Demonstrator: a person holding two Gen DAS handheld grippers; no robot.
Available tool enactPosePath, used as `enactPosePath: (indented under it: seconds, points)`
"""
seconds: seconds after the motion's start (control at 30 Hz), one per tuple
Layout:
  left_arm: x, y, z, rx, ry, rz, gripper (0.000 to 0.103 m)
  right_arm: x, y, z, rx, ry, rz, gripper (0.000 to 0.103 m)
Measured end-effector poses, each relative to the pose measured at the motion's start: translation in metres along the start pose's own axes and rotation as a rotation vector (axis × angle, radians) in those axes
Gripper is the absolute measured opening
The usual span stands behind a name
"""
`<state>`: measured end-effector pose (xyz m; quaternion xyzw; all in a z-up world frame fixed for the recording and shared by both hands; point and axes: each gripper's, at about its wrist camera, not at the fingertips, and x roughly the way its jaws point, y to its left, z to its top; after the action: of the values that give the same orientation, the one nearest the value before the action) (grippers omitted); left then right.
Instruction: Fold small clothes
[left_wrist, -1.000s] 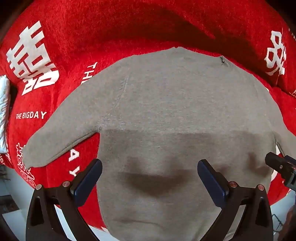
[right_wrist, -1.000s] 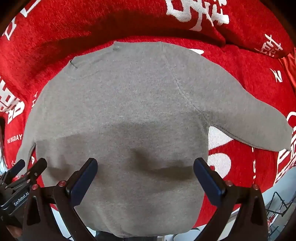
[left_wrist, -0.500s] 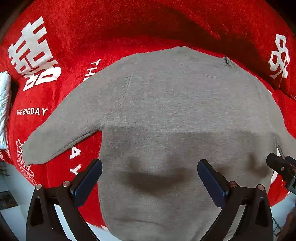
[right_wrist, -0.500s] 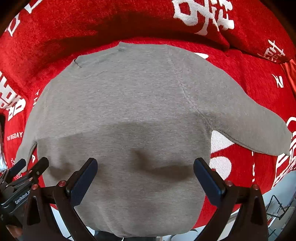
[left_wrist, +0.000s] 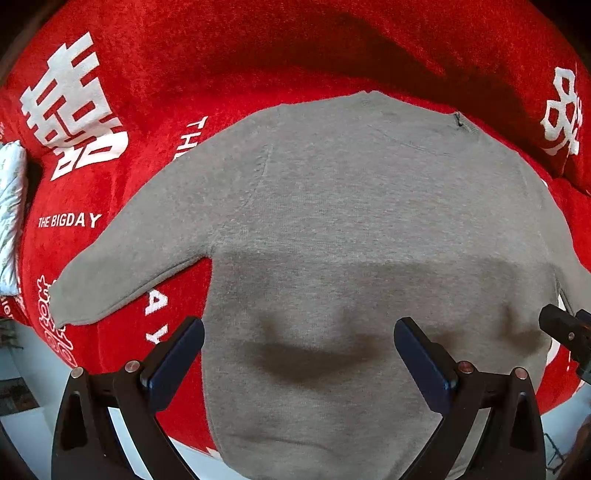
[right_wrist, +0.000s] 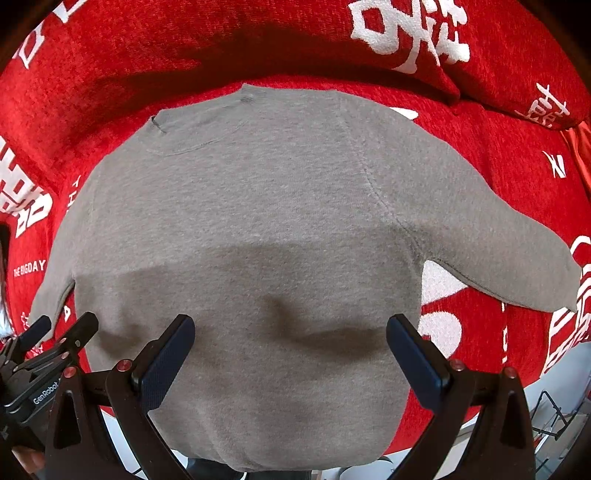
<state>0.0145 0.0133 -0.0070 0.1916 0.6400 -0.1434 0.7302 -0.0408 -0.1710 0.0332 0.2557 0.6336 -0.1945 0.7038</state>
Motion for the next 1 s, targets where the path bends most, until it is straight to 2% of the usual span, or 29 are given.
enactPosePath:
  seconds: [1.0]
  points:
    - [0.0034, 0.0042, -0.0044, -0.007, 0.032, -0.011, 0.103, -0.0003, 0.0034, -0.0032, -0.012, 0.006, -0.013, 0.103]
